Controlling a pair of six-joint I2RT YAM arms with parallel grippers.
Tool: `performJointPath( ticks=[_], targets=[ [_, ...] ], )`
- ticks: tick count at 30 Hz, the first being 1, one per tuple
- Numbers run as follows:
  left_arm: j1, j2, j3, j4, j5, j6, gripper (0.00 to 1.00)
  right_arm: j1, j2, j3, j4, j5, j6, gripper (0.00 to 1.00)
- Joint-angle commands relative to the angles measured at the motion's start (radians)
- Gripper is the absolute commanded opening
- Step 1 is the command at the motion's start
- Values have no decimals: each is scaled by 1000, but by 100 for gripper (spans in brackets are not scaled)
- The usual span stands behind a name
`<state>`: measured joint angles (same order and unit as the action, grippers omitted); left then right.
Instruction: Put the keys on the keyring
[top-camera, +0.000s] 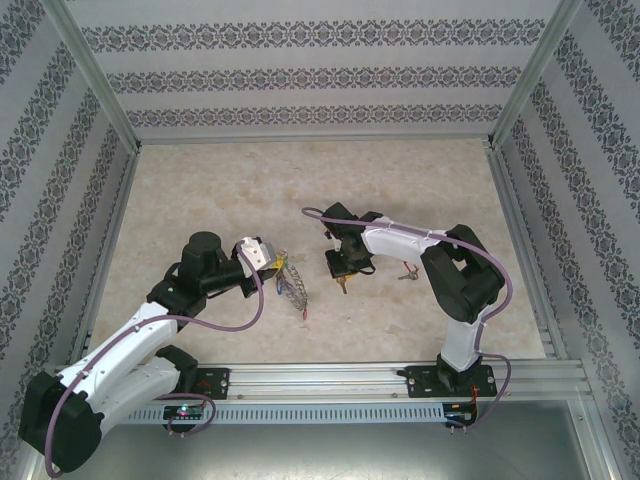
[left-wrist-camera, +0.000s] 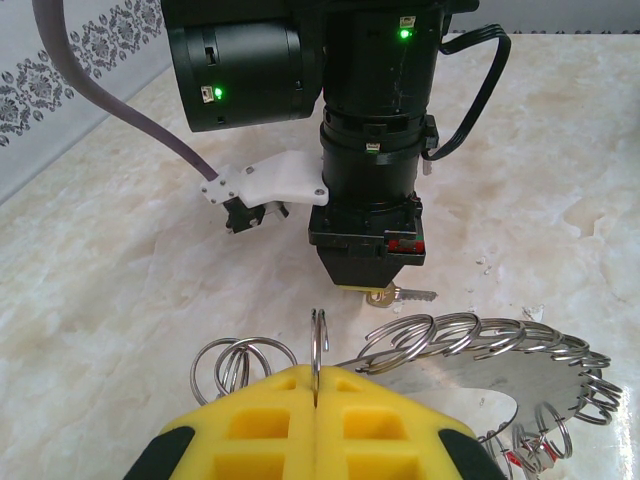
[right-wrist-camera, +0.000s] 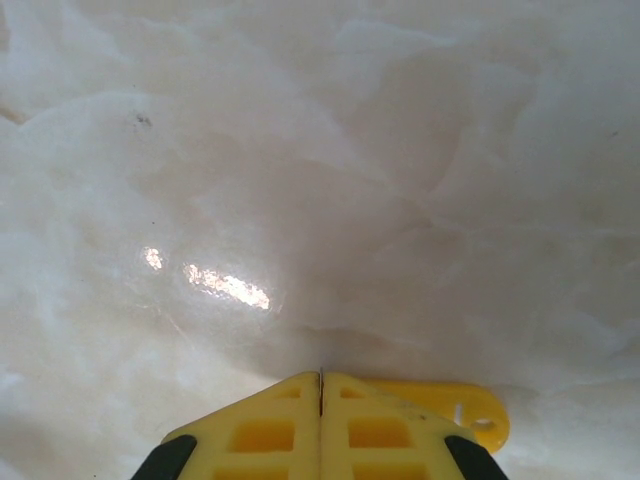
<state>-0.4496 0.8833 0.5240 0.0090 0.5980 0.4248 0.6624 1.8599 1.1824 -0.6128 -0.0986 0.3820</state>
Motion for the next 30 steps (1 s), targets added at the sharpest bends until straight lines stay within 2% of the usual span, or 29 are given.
performJointPath(
  ticks=[1,4,7,12,16,19,23,30],
  targets=[
    [10,0,46,32,32,-1,0,-12,-16,8,-15,12,-14,3],
    [10,8,51,32,48,-5,0,-28,-90,-34,39,-55,-41,0],
    [10,33,63,25,78,-8,0,-51,-213,-107,121,-173,-142,0],
    [10,100,81,41,163,-20,0,-97,-441,-235,250,-455,-328,0],
    [7,170,100,72,228,-37,0,-122,-559,-300,326,-620,-429,0],
    [3,207,105,97,261,-37,0,-121,-613,-330,355,-660,-505,0],
    [-3,273,133,101,313,-31,0,-114,-642,-345,367,-649,-567,0],
    [-23,356,165,134,355,-28,0,-60,-656,-346,400,-576,-615,0]
  ],
)
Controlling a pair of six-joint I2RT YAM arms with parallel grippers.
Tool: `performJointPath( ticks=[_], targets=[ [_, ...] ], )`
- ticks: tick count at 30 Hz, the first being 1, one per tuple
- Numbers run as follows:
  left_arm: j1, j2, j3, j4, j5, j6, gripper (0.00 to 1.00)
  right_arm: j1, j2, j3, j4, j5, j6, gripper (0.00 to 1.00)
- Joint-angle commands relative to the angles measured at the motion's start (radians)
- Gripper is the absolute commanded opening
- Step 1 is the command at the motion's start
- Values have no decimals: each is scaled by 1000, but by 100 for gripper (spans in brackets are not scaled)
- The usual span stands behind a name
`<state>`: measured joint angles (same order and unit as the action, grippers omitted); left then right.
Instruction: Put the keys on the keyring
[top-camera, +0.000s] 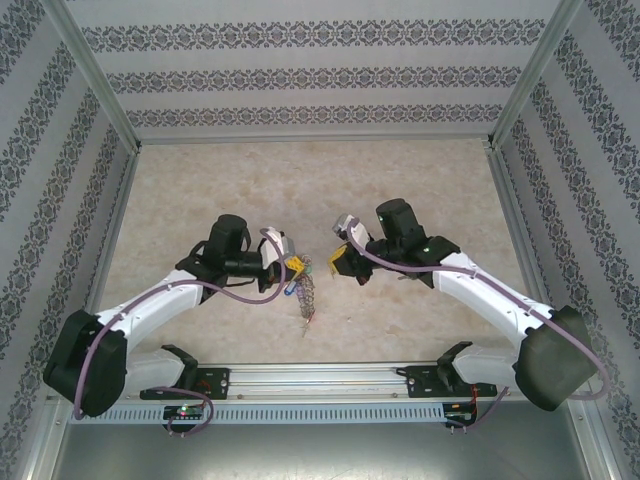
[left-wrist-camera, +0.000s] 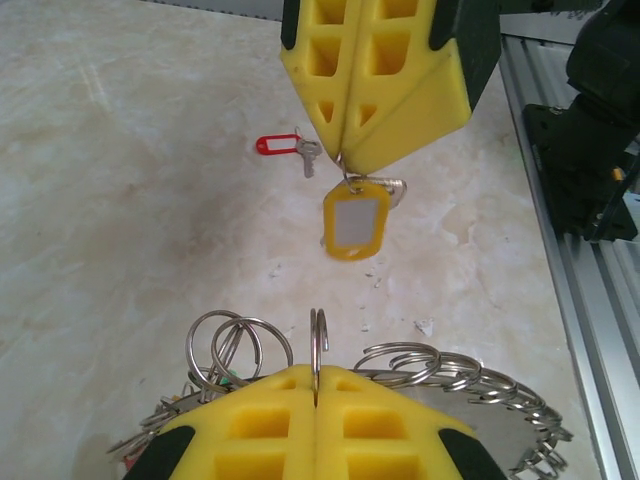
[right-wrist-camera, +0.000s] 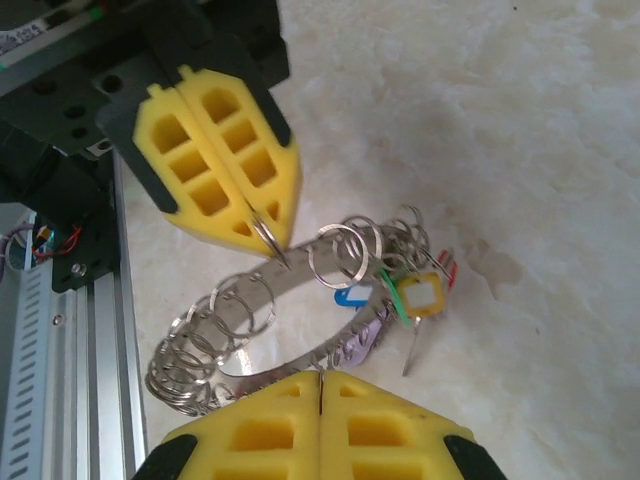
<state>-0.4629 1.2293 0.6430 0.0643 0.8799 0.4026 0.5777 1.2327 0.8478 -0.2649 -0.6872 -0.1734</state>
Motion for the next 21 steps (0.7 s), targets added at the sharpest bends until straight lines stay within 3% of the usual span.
performJointPath(
  ticks=[1,21],
  targets=[
    [-13,21,51,81,82,-9,0,32,-30,-14,66,15,-61,0],
    [-37,59,57,171,77,-88,0,86,30,1,187,-31,-16,0]
  ],
)
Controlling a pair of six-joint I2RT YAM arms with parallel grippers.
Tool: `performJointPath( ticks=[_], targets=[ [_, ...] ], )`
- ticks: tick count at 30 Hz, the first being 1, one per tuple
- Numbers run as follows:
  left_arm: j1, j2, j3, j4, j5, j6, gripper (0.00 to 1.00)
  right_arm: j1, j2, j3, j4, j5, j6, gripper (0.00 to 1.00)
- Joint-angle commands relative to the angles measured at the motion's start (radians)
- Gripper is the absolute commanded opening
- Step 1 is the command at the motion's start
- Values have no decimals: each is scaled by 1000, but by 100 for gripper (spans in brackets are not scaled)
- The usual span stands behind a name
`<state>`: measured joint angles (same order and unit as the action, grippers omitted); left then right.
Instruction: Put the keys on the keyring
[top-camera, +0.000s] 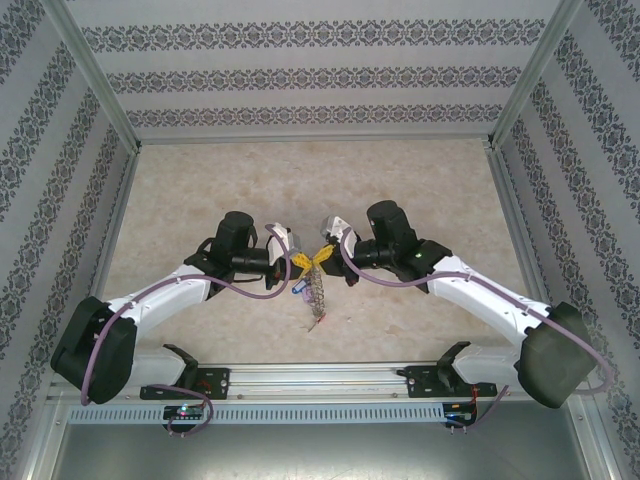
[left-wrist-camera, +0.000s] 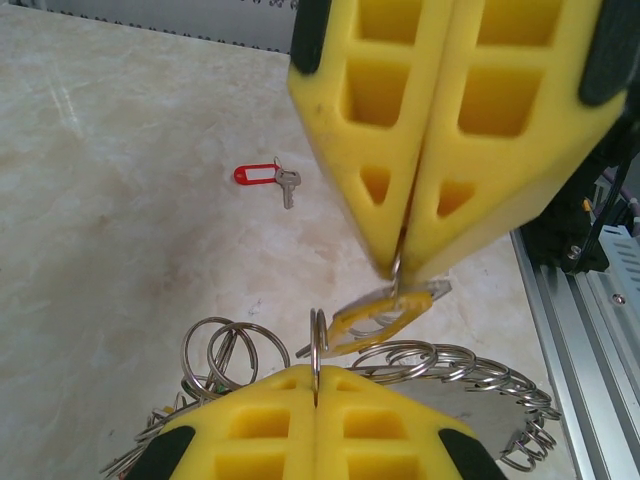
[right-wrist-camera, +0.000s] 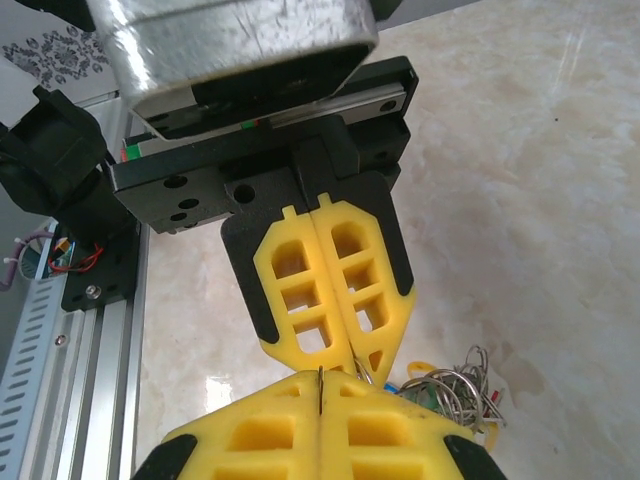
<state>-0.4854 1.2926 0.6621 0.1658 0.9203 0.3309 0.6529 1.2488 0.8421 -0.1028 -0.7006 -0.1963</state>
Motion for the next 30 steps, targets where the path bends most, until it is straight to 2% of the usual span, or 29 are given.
performJointPath(
  ticks=[1,15,19,26,30],
  targets=[
    [-15,-5,39,68,37,-15,0,13,19,9,22,-12,4,0],
    [-21,-12,45,48,28,-5,0,25,36,13,51,51,18,0],
    [-22,-15,45,40,27,0,0,28,46,19,45,92,21,0],
    [-22,-29,35,43,19,3,0,34,39,18,34,242,36,0],
    [-22,-28,34,40,15,7,0,31,28,15,36,262,68,0]
  ],
)
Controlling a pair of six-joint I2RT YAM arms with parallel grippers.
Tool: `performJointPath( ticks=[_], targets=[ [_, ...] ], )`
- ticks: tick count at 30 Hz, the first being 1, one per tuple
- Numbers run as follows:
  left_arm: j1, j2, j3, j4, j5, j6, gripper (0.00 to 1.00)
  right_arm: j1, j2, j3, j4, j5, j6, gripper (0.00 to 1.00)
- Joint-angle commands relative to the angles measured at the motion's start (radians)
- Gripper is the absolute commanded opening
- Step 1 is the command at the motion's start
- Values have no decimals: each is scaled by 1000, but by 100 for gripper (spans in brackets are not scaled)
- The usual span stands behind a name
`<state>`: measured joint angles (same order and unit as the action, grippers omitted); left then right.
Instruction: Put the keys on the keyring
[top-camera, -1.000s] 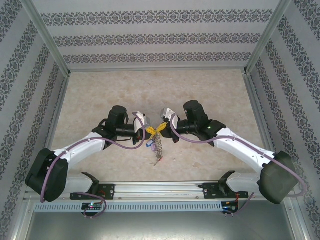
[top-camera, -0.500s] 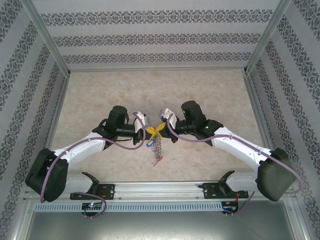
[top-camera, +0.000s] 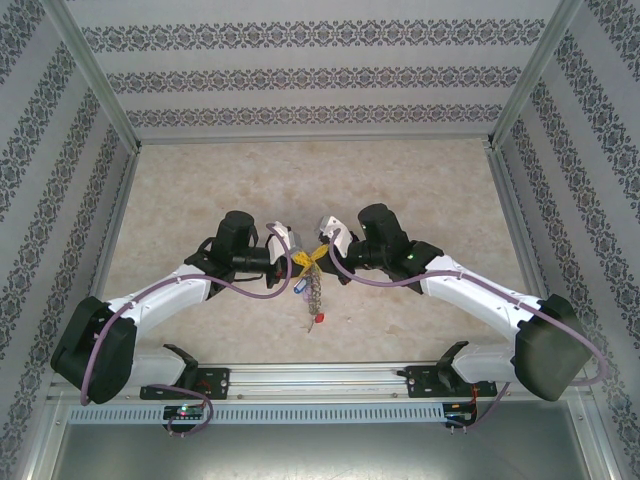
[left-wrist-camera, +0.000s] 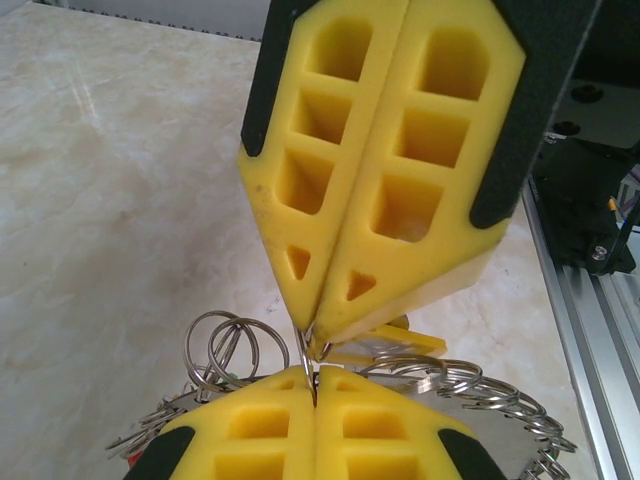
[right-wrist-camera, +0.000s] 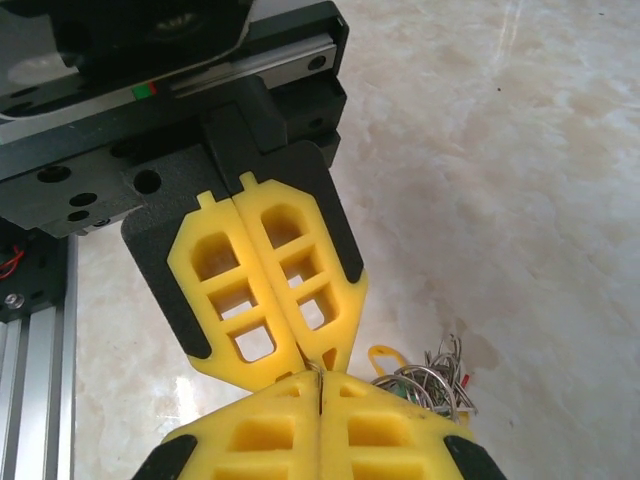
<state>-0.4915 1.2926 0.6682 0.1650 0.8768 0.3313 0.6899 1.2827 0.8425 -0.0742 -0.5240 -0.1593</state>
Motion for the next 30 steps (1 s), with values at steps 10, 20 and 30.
performJointPath(
  ticks=[10,20,30],
  targets=[
    [-16,-33,13,48,37,8,0,-16,-12,12,-9,138,94,0],
    [-17,-37,-12,77,-3,0,0,-35,-29,3,18,127,140,0],
    [-17,-40,-22,100,-18,-6,0,-27,-38,-1,4,-61,89,0]
  ],
)
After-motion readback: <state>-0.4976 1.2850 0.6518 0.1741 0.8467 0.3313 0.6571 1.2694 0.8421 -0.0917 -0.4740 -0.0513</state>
